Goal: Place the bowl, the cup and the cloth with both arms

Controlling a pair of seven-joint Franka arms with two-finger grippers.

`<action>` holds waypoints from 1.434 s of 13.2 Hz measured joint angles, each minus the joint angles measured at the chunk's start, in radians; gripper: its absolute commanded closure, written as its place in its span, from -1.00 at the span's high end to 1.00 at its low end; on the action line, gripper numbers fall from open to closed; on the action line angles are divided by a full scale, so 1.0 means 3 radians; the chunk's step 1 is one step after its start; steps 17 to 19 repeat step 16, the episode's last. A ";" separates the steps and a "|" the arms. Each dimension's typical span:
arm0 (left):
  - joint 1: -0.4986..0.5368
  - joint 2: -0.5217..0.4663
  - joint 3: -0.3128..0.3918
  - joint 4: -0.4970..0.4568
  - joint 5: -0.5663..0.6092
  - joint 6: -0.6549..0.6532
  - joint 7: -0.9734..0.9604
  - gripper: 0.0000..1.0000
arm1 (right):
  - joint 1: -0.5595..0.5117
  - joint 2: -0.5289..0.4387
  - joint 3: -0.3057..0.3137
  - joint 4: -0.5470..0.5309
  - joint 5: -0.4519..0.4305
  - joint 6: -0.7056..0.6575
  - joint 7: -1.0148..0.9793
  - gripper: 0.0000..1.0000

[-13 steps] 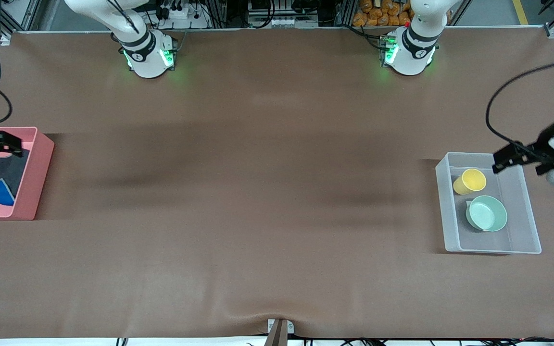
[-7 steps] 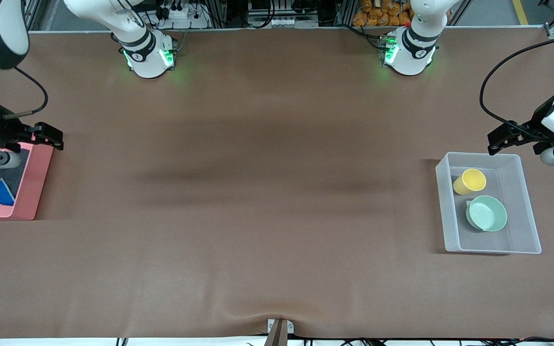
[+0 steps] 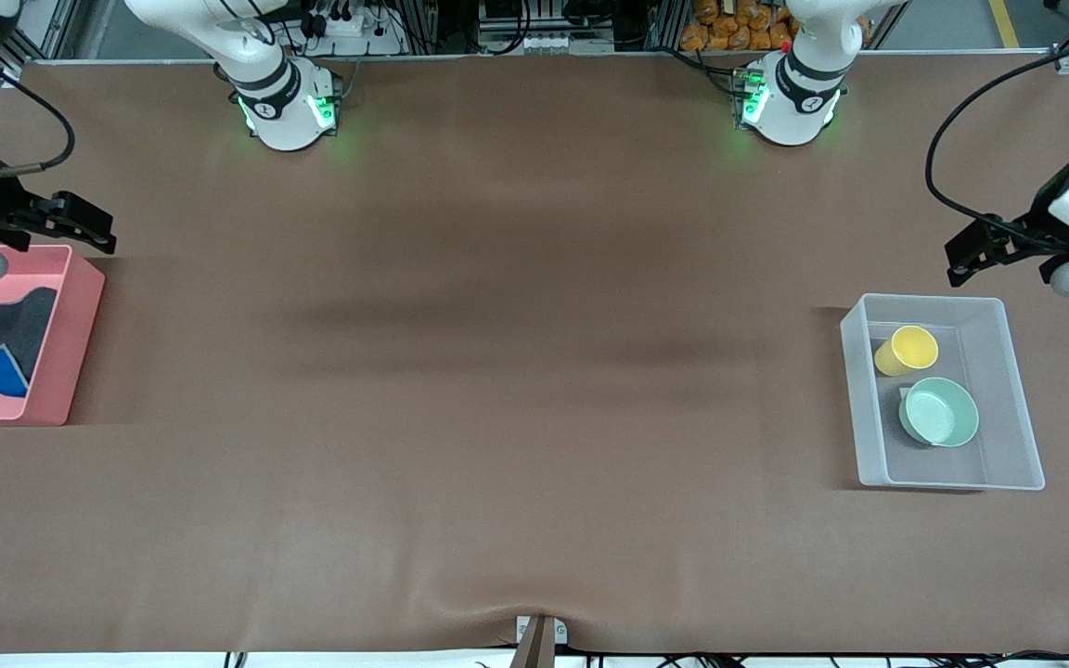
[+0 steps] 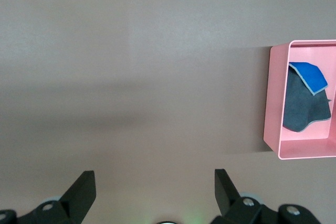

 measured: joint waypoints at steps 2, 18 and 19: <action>-0.0569 -0.0033 0.0565 -0.0001 -0.0003 -0.0063 0.0000 1.00 | -0.0356 -0.0068 0.0341 0.0002 0.0000 -0.0025 0.0000 1.00; -0.0698 -0.0345 0.0804 -0.0204 -0.0298 -0.0329 0.0000 1.00 | -0.0447 -0.0204 0.0140 -0.0006 0.0167 -0.0152 -0.0102 1.00; -0.0698 -0.0345 0.0804 -0.0204 -0.0298 -0.0329 0.0000 1.00 | -0.0447 -0.0204 0.0140 -0.0006 0.0167 -0.0152 -0.0102 1.00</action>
